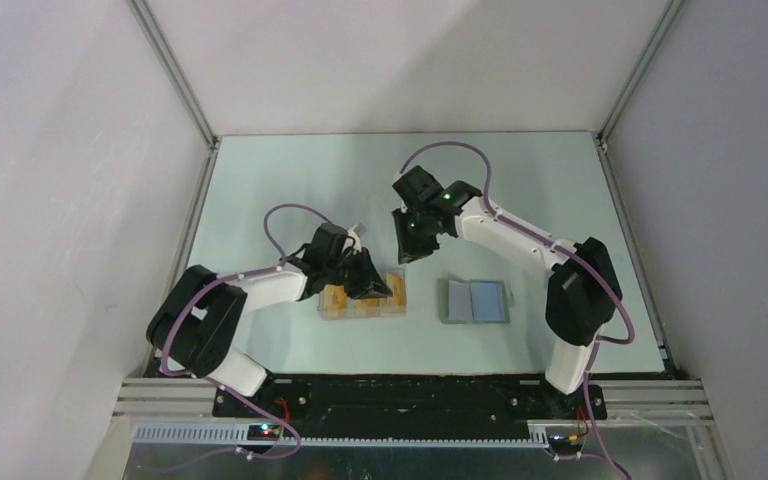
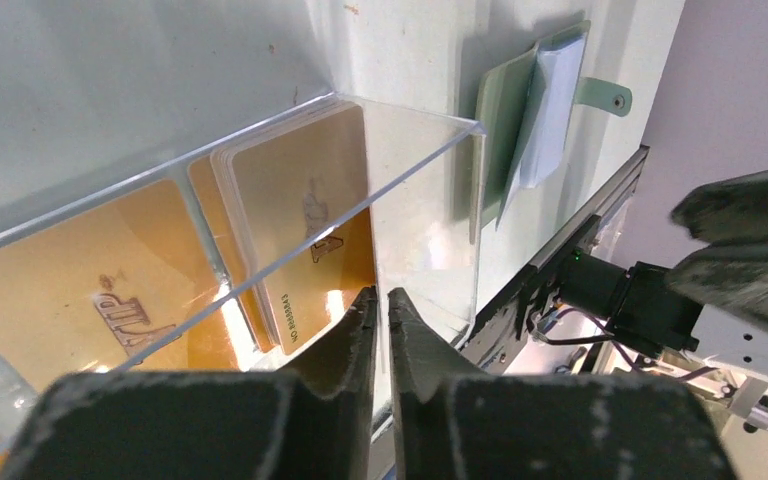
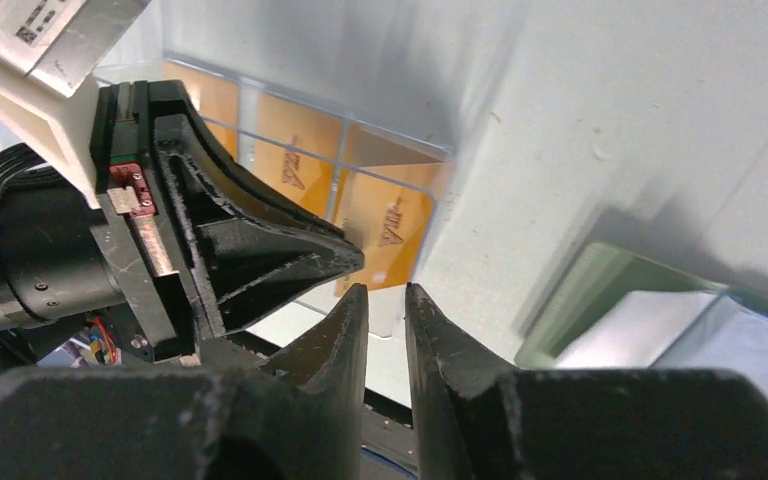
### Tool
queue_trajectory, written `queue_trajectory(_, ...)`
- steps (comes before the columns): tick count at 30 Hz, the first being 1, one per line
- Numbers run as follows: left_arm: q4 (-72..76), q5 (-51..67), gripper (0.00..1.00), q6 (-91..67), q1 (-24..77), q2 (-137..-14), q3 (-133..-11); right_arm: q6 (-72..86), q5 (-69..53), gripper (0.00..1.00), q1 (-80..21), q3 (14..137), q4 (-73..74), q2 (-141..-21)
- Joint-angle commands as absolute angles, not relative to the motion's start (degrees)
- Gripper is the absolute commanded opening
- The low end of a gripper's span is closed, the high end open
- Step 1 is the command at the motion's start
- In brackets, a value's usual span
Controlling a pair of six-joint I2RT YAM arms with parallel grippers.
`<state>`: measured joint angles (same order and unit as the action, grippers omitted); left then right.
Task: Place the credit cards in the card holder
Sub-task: Pick up the credit card from the storage box.
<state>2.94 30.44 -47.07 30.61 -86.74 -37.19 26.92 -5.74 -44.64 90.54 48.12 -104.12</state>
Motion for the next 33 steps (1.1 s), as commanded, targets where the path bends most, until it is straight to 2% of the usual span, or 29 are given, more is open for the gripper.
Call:
queue_trajectory(1,4.3,30.3,0.16,-48.0,31.8,-88.2,-39.3,26.6,-5.9,0.25,-42.8,88.4,47.9,-100.5)
queue_trajectory(5,3.9,29.4,0.16,-48.3,32.9,-88.8,-40.2,26.5,-6.4,0.25,-41.9,87.0,47.6,-99.6)
queue_trajectory(6,3.9,29.3,0.13,-48.4,33.1,-88.9,-40.4,26.5,-6.5,0.25,-41.8,86.9,47.5,-99.5)
queue_trajectory(7,3.9,29.3,0.05,-48.6,33.2,-89.0,-40.6,26.5,-6.7,0.25,-41.7,86.8,47.5,-99.4)
queue_trajectory(10,3.5,28.2,0.0,-49.0,33.4,-87.4,-40.6,26.5,-8.0,0.25,-40.9,86.2,47.3,-98.3)
queue_trajectory(14,-2.8,23.3,0.0,-47.6,33.4,-80.4,-40.8,26.0,-10.7,0.35,-39.2,84.6,46.4,-95.1)
queue_trajectory(17,-8.6,17.5,0.0,-46.4,33.3,-73.4,-41.2,26.0,-15.6,0.5,-36.9,81.3,43.9,-91.6)
queue_trajectory(19,-9.5,15.6,0.0,-46.7,33.3,-67.7,-40.8,26.9,-21.4,0.6,-35.2,77.6,38.6,-88.3)
queue_trajectory(23,-9.2,16.2,0.0,-47.7,33.3,-58.7,-40.4,31.2,-35.6,0.67,-31.1,69.2,27.4,-81.5)
queue_trajectory(28,-3.0,24.4,0.0,-49.2,33.3,-53.7,-40.0,38.4,-53.5,0.68,-26.8,60.6,12.5,-75.0)
queue_trajectory(30,3.9,27.1,0.0,-52.1,33.3,-53.1,-39.1,41.9,-58.3,0.65,-26.5,58.9,6.5,-74.3)
queue_trajectory(33,6.8,28.1,0.0,-53.1,33.4,-52.1,-38.8,46.2,-61.5,0.58,-27.2,57.7,-0.8,-74.1)
